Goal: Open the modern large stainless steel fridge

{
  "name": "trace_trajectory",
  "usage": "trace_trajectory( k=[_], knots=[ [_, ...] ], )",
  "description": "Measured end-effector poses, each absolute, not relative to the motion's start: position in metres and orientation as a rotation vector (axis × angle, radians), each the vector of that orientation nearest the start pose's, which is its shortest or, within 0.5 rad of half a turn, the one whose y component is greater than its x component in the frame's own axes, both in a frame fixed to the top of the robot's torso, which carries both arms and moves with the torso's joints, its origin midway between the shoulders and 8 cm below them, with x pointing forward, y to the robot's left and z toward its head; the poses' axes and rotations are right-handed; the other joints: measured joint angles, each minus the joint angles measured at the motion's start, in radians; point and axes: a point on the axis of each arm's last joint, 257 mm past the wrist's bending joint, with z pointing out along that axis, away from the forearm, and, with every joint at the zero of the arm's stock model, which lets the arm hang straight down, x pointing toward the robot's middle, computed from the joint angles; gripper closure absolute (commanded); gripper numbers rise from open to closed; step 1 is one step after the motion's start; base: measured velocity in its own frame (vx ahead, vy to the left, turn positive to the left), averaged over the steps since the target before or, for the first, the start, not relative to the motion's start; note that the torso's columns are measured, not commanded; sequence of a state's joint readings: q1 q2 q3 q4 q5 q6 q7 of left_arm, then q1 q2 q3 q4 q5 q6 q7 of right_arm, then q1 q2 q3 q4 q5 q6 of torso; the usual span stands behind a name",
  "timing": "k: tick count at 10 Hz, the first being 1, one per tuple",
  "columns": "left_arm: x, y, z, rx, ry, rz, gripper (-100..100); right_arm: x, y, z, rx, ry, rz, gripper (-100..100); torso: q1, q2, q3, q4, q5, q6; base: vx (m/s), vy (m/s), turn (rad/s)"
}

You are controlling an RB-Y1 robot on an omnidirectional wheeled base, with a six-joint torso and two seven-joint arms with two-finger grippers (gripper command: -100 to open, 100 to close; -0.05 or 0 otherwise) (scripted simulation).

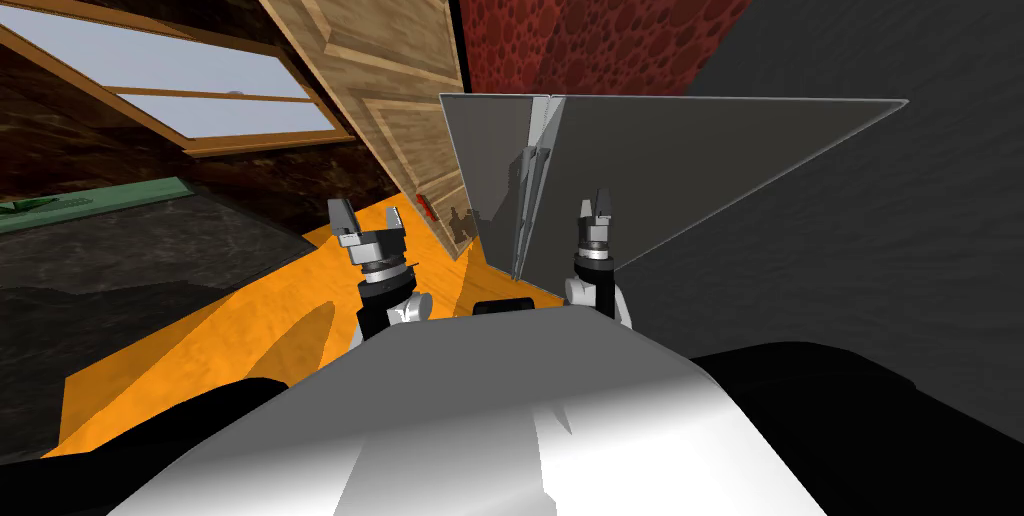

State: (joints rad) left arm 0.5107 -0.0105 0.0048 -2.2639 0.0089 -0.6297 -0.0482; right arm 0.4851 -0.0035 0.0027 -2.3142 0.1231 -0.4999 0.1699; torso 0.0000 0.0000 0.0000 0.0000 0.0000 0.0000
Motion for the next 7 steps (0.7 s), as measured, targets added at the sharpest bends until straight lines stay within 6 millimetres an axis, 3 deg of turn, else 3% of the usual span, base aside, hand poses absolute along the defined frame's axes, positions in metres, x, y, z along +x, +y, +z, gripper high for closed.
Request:
trace_trajectory(
  k=[2, 7],
  knots=[
    [0.3224, 0.2806, 0.0378, -0.568, 0.535, -1.275, 0, 0.3404, -0.2598, 0.0429, 0.475, 0.685, 1.082, 0, 0.000, 0.104, -0.209, 0.105, 0.000, 0.000, 0.000, 0.000, 0.000],
    [0.3224, 0.2806, 0.0379, -0.568, 0.535, -1.275, 0, 0.3403, -0.2598, 0.0430, 0.475, 0.684, 1.082, 0, 0.000, 0.470, -0.939, 0.470, 0.000, 0.000, 0.000, 0.000, 0.000]
  ],
)
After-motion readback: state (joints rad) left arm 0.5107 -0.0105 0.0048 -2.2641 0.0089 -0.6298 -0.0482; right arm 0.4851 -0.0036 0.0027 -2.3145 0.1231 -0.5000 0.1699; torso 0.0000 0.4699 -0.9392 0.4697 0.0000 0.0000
